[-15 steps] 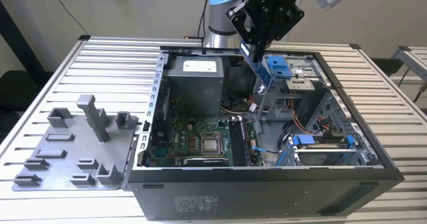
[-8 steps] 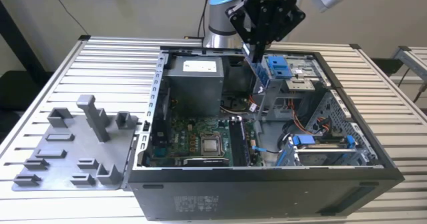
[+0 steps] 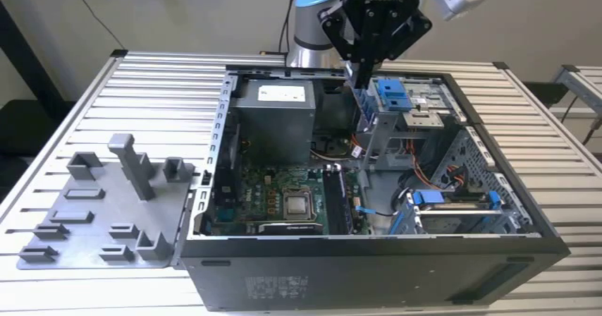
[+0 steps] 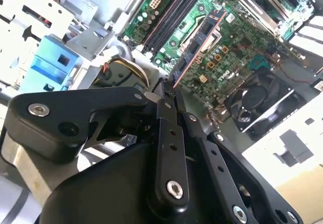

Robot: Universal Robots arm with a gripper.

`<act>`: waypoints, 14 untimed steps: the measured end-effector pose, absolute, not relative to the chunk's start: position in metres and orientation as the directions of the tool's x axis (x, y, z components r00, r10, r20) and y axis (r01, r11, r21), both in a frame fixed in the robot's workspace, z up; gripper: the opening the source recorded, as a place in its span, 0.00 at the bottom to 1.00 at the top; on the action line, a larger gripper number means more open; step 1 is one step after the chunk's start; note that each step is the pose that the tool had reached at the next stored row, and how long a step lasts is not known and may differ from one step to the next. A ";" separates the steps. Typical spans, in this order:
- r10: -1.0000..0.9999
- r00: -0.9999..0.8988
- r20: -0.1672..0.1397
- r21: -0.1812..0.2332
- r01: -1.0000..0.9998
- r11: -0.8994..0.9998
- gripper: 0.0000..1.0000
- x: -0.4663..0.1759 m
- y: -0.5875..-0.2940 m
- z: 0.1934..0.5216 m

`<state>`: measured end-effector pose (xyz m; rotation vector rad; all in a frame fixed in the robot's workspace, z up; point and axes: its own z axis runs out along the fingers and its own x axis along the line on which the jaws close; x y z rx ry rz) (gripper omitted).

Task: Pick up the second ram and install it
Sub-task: 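Insert the second ram into the second slot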

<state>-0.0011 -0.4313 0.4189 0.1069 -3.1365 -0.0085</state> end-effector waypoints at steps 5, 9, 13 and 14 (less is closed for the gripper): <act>-0.010 -1.000 0.003 0.005 -0.010 1.000 0.14 -0.001 -0.431 0.419; 0.037 -0.999 0.003 0.006 0.037 0.999 0.14 -0.001 -0.431 0.418; 0.083 -0.997 0.003 0.006 0.083 0.997 0.14 -0.001 -0.431 0.418; 0.094 -0.996 0.003 0.006 0.094 0.996 0.14 -0.001 -0.431 0.418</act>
